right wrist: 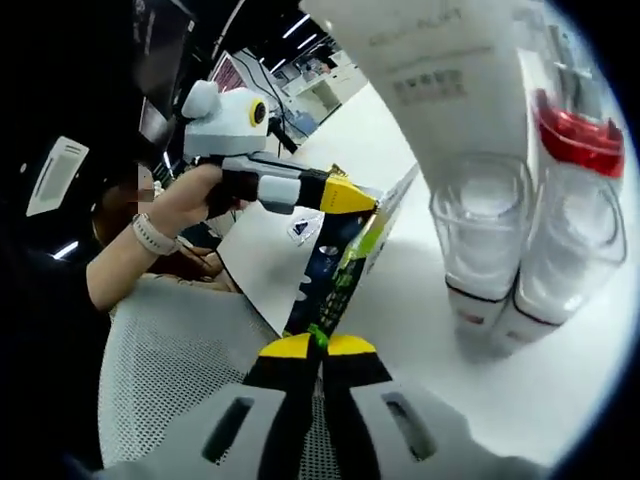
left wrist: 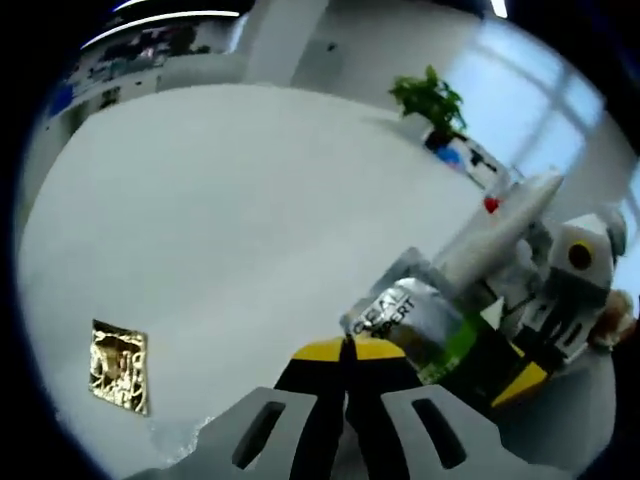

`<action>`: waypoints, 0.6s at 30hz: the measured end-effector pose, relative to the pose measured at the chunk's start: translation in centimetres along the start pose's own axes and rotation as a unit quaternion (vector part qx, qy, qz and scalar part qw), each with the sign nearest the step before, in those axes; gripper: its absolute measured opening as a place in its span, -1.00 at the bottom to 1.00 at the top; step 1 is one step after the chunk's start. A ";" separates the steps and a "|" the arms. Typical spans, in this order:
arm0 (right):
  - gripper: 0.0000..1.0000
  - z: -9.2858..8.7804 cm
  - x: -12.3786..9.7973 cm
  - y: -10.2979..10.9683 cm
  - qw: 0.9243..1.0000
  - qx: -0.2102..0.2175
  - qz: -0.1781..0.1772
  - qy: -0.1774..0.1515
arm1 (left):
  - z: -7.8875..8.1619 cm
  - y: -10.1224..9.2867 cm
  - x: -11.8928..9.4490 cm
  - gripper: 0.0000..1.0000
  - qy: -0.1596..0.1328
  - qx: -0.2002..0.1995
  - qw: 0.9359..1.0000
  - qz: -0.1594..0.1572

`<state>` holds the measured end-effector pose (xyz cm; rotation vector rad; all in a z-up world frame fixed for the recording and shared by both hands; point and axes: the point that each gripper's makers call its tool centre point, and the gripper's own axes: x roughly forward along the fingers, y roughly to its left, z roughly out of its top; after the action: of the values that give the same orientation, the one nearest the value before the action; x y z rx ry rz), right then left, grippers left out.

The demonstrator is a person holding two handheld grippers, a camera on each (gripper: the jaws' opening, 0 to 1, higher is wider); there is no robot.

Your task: Arrange the skincare products in the storage area until every visible bottle or jar stands upright without overlapping.

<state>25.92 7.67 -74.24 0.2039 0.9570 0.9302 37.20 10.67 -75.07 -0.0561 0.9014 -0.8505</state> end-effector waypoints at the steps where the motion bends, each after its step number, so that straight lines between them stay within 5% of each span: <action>1: -0.90 -0.1 0.0 0.0 1.000 0.002 0.001 0.004 | 0.0 0.0 0.1 -1.00 0.001 0.003 1.000 0.000; 18: -0.74 -2.2 -2.4 -2.2 0.992 -0.051 -0.104 0.059 | -0.3 1.4 1.2 -1.00 0.033 0.068 0.997 0.019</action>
<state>24.98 3.99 -75.27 -0.0375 1.0153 0.8029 38.23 10.90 -76.53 0.1079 0.9016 -0.8801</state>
